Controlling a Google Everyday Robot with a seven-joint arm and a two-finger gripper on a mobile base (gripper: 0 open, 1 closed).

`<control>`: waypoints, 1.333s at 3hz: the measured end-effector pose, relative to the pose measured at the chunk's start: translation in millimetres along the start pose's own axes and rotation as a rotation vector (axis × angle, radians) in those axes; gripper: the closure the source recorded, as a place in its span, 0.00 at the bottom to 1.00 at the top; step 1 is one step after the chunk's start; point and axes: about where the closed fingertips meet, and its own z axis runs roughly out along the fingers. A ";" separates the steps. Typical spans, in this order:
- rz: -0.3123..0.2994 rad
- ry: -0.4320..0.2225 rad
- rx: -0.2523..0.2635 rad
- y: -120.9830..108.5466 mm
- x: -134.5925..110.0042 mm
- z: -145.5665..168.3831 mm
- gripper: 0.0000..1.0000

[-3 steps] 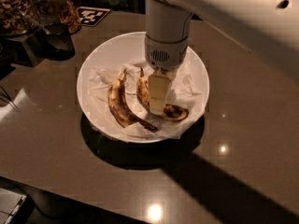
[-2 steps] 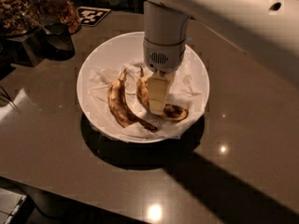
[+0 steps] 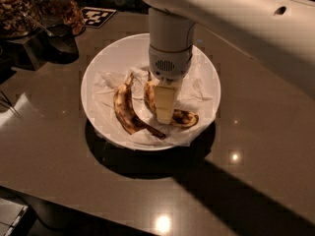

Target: Pick banana from white bowl

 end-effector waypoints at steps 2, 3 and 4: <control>-0.002 0.032 -0.038 -5.3 -5.5 19.6 0.38; -0.006 0.046 -0.046 -5.7 -7.1 27.4 0.57; -0.006 0.047 -0.047 -5.7 -7.2 27.9 0.87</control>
Offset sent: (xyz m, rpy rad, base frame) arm -0.0125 -0.0150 -0.0274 -0.1063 0.1673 0.0015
